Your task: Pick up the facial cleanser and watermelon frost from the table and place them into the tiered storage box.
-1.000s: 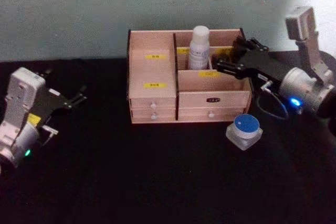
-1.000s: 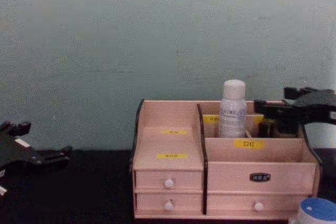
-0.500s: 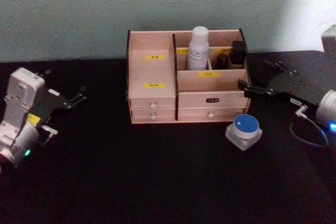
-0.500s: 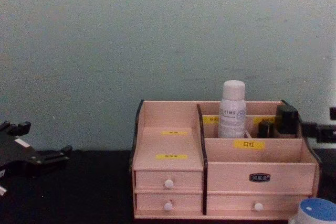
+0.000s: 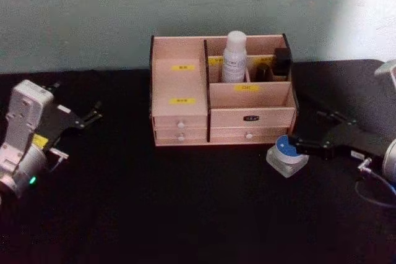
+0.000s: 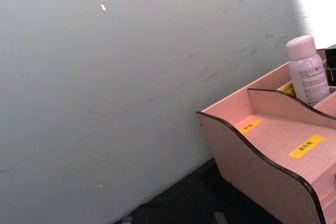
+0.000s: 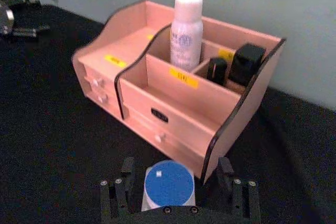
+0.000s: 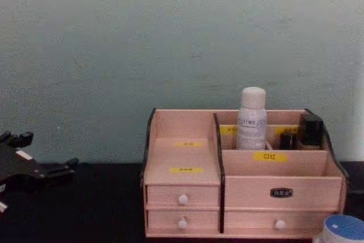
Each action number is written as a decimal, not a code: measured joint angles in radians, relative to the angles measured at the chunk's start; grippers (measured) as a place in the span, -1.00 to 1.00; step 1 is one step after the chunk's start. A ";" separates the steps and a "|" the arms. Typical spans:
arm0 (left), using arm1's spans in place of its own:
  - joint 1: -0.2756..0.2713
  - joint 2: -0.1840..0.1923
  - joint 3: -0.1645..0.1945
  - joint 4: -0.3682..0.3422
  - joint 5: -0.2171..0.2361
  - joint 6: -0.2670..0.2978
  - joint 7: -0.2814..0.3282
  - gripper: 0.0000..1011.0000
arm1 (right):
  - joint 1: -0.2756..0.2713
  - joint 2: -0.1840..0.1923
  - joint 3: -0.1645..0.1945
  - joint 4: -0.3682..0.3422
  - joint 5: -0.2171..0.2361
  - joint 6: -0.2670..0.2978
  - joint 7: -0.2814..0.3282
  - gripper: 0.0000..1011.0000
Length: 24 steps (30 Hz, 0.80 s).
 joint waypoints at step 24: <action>0.000 0.000 0.000 0.000 0.000 0.000 0.000 0.98 | 0.058 -0.006 -0.091 0.058 -0.021 0.080 -0.026 0.98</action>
